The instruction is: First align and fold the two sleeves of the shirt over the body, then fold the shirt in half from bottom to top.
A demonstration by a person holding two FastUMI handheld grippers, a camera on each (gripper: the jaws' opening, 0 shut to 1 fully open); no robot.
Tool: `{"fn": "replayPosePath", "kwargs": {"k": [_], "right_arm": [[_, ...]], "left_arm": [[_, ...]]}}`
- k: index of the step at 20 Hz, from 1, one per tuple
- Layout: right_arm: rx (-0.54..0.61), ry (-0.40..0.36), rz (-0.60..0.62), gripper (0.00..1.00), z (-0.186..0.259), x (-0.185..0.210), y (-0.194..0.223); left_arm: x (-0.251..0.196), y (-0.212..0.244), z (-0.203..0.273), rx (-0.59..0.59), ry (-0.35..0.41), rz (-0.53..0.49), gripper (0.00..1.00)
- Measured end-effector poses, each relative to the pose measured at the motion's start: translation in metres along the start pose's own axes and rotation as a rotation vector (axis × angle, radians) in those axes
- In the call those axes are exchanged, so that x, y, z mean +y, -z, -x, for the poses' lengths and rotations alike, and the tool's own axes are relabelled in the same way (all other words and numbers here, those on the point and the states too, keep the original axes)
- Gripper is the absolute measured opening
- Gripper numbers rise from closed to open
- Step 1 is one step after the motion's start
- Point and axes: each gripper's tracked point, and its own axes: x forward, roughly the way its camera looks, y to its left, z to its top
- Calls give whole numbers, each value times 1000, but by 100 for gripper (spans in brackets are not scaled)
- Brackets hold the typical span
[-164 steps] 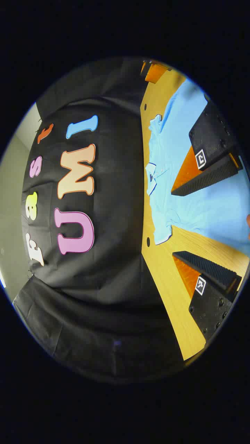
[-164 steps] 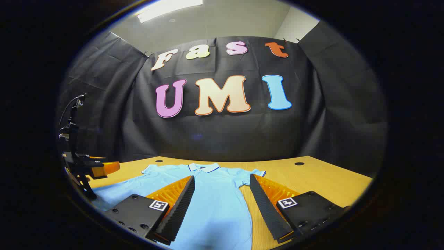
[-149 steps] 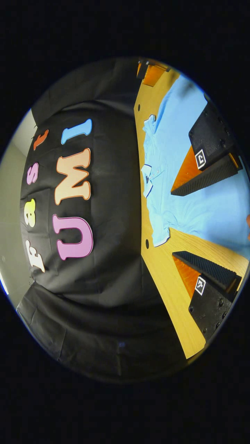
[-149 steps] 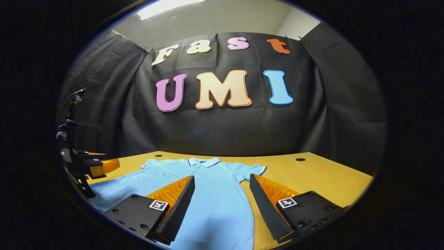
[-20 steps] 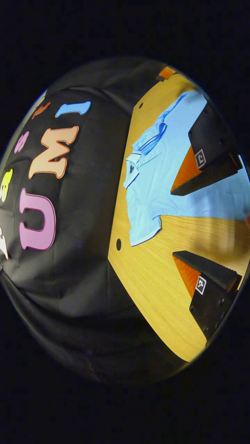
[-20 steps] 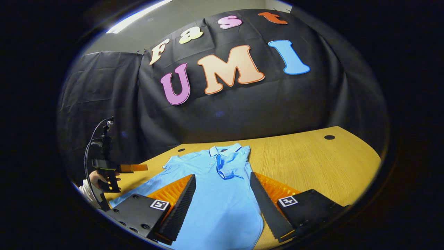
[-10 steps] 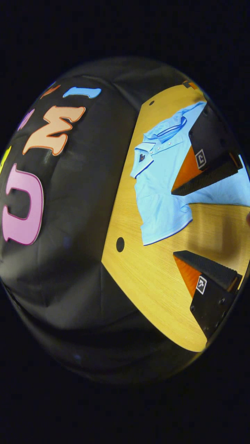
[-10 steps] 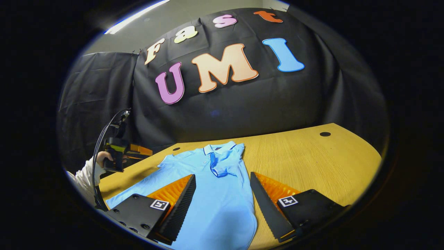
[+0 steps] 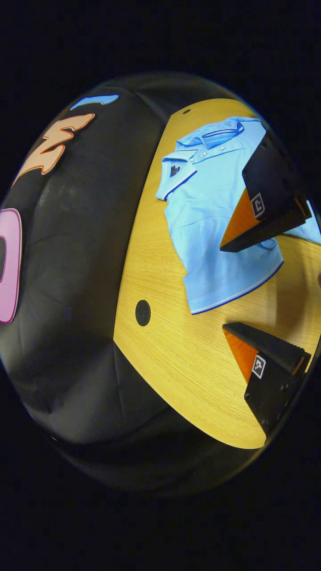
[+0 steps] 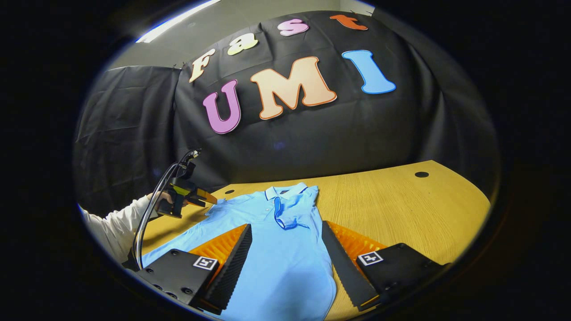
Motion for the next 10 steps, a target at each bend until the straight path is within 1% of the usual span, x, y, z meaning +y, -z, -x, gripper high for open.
{"fn": "replayPosePath", "kwargs": {"k": [5,7,8,9,10], "right_arm": [[-9,8,3,98,3,-4,-2],[-8,12,-3,98,3,-6,-1],[-5,15,-8,98,4,-9,0],[-5,18,-14,98,4,-10,0],[-4,18,-19,98,4,-12,1]], "left_arm": [[0,6,-6,22,-20,-18,94],[3,8,-9,37,-50,-39,94],[4,8,-10,43,-70,-56,91],[4,10,-11,50,-72,-67,88],[2,7,-11,39,-69,-72,79]]}}
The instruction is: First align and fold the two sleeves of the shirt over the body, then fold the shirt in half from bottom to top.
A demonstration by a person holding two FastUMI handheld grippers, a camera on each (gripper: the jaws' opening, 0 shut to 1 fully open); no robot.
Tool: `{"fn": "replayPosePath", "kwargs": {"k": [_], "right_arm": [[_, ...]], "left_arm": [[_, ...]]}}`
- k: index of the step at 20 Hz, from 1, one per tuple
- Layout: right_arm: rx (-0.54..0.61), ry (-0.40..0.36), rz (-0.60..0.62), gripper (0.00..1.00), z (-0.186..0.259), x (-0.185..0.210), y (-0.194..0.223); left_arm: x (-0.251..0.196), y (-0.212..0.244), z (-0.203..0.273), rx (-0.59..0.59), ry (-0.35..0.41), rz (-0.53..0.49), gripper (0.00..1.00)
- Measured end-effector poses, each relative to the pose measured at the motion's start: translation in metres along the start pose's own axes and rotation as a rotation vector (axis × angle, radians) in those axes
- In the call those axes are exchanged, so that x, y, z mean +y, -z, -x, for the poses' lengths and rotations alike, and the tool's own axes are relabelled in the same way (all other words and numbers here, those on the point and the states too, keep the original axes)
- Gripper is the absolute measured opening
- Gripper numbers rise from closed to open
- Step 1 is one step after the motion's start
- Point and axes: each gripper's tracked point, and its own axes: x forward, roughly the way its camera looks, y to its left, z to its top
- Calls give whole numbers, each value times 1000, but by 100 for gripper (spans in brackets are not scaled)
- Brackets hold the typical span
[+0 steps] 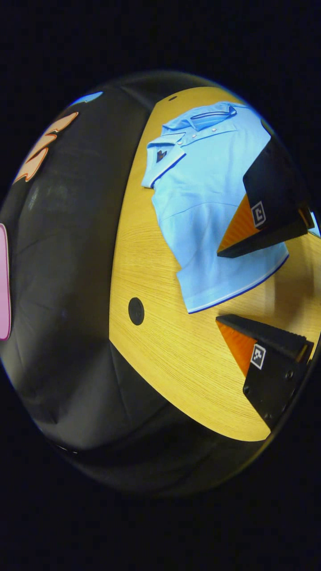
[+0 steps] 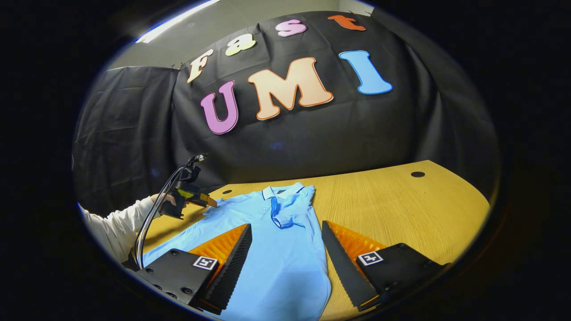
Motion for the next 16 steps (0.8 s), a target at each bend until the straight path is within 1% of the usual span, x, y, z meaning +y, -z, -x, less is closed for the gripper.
{"fn": "replayPosePath", "kwargs": {"k": [3,5,6,7,8,9,10,11,12,16], "right_arm": [[1,12,-9,98,4,-6,2],[2,19,-15,98,5,-9,2],[0,22,-18,98,5,-11,1],[-1,23,-19,98,6,-11,1],[-4,25,-19,98,6,-11,0],[-7,27,-18,98,7,-12,-1],[-9,29,-17,98,8,-13,-2],[-10,30,-18,98,9,-13,-2],[-10,29,-19,98,9,-13,-3],[-3,21,-25,98,7,-10,-1]], "left_arm": [[-4,-2,-4,-20,17,-6,71],[-10,-4,-5,-31,34,-10,60],[-12,-4,-5,-33,46,-13,48],[-16,-4,-6,-38,58,-19,43],[-20,-4,-6,-41,68,-21,29],[-23,-4,-6,-44,73,-22,22],[-23,-5,-6,-47,72,-24,10],[-24,-5,-6,-48,70,-21,5],[-24,-6,-6,-50,67,-19,0],[-32,-10,0,-41,59,-26,0]]}}
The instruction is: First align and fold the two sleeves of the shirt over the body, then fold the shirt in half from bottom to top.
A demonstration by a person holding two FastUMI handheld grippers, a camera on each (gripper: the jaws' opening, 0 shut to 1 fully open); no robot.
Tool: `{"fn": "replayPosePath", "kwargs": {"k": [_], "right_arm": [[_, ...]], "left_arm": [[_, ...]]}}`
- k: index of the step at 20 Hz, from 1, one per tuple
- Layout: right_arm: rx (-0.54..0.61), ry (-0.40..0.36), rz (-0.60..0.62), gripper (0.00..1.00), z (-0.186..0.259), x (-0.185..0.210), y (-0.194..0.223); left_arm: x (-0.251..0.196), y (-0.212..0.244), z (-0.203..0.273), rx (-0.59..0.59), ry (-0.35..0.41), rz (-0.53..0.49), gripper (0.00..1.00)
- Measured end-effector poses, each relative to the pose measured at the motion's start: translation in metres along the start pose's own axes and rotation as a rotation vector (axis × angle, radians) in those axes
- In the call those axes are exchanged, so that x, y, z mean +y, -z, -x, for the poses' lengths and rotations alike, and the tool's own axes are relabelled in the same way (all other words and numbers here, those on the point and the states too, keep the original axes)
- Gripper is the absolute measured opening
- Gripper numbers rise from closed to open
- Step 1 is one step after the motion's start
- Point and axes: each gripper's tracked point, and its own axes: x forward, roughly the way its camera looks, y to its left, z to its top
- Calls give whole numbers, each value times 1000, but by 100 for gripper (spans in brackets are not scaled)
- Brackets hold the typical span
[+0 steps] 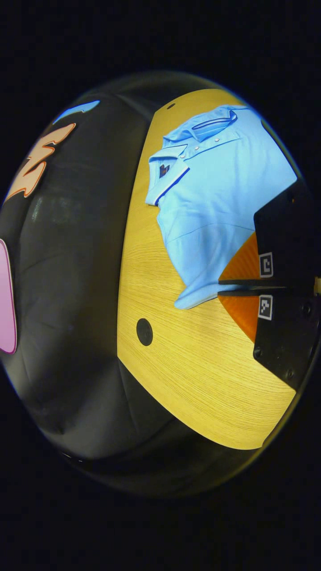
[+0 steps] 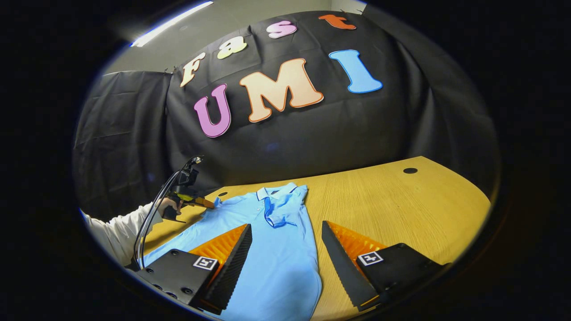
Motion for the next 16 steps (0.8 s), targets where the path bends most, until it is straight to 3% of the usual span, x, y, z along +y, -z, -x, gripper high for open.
{"fn": "replayPosePath", "kwargs": {"k": [6,11,16], "right_arm": [[4,12,6,98,2,-4,0],[22,38,5,98,4,-15,2],[28,11,-13,98,6,-5,2]], "left_arm": [[-82,-37,39,-66,159,19,0],[-159,-38,58,-76,258,-70,0],[-213,-29,53,-58,294,-154,0]]}}
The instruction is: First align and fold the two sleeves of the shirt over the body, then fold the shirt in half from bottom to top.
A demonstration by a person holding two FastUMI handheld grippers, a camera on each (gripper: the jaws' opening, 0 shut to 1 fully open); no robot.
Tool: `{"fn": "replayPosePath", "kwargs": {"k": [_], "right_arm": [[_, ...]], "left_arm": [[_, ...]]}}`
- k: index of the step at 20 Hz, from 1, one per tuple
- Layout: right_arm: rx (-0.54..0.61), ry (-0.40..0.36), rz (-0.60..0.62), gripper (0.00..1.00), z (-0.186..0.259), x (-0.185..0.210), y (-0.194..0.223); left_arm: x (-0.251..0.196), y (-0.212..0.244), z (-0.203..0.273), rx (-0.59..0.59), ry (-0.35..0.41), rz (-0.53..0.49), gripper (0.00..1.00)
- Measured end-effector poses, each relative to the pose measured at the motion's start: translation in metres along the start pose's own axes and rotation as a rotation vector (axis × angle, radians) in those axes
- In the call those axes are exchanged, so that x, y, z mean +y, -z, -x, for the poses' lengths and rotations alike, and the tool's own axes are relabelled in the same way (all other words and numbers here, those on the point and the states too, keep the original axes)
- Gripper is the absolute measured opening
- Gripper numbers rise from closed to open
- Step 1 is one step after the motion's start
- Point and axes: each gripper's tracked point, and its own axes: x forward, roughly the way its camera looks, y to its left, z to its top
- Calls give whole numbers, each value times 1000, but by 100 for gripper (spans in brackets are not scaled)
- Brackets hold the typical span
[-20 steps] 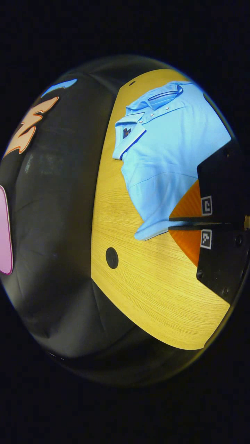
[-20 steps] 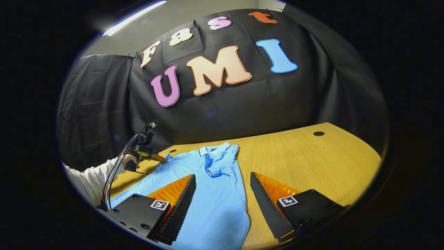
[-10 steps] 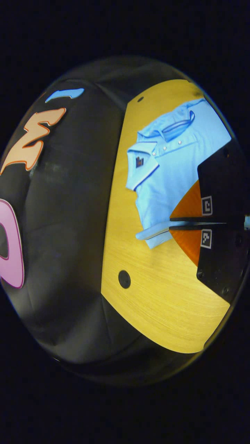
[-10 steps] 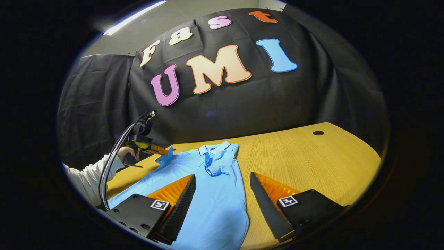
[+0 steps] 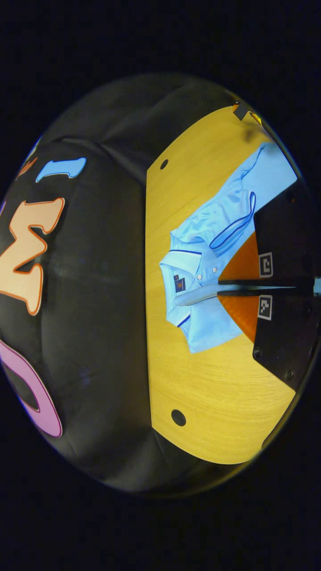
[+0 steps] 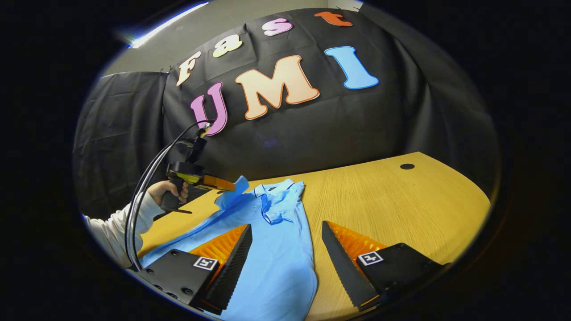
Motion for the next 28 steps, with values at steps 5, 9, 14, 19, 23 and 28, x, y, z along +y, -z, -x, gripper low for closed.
{"fn": "replayPosePath", "kwargs": {"k": [5,9,14,19,23,28], "right_arm": [[1,-17,5,98,1,9,0],[-5,-24,12,94,4,13,-3],[-23,-42,20,98,9,25,-10],[-23,-53,46,98,17,39,-9],[-23,-69,60,98,27,52,-7],[12,-35,125,98,40,53,11]], "left_arm": [[-21,6,-15,25,19,0,1],[-20,2,-4,-6,3,-13,15],[-8,3,50,-54,-13,-25,82],[7,38,133,-111,-41,-75,93],[19,86,194,-131,-61,-54,96],[27,159,242,-130,-81,11,96]]}}
